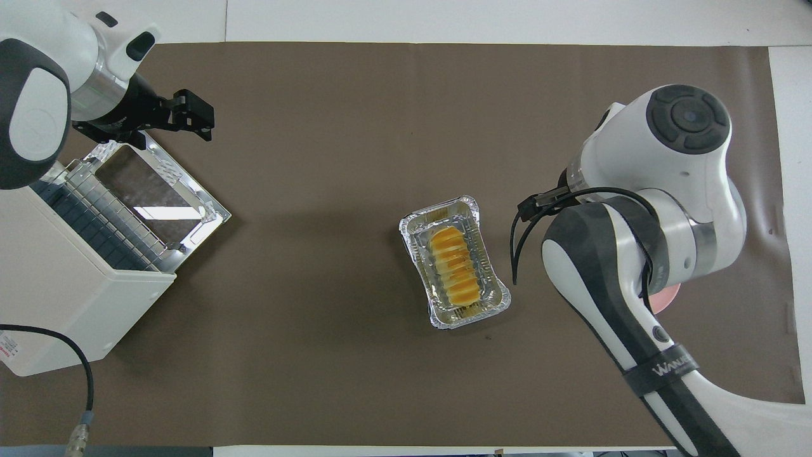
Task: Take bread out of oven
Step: 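Reach the right gripper to the foil tray while the left gripper withdraws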
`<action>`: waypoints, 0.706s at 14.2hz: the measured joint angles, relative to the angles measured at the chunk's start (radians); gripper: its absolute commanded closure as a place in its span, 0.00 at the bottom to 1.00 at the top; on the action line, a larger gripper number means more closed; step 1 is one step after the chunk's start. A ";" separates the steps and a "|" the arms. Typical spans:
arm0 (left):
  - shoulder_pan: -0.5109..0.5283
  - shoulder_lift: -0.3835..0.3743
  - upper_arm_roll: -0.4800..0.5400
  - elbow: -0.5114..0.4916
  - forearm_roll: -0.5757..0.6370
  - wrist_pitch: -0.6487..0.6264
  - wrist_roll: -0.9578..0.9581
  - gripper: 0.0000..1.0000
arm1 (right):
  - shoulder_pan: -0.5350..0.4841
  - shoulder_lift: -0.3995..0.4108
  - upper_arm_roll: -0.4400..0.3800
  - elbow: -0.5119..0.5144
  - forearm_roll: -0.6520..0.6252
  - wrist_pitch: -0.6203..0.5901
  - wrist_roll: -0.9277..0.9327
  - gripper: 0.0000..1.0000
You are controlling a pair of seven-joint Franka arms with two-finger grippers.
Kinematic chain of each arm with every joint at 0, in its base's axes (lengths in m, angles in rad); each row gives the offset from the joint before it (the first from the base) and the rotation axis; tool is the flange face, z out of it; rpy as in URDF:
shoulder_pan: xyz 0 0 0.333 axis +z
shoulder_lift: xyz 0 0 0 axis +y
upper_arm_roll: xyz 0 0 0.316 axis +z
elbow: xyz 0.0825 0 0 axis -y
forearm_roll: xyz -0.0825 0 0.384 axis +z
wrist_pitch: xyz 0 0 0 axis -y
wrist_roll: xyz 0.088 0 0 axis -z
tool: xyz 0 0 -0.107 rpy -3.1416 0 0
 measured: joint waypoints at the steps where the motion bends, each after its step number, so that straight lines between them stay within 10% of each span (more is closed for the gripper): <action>1: 0.015 -0.007 0.003 -0.012 0.000 -0.018 0.003 0.00 | 0.014 0.003 0.000 -0.024 0.000 0.032 0.022 0.00; 10: 0.127 -0.184 -0.057 -0.114 0.051 -0.149 0.288 0.00 | 0.083 0.097 0.001 -0.096 0.007 0.185 0.126 0.03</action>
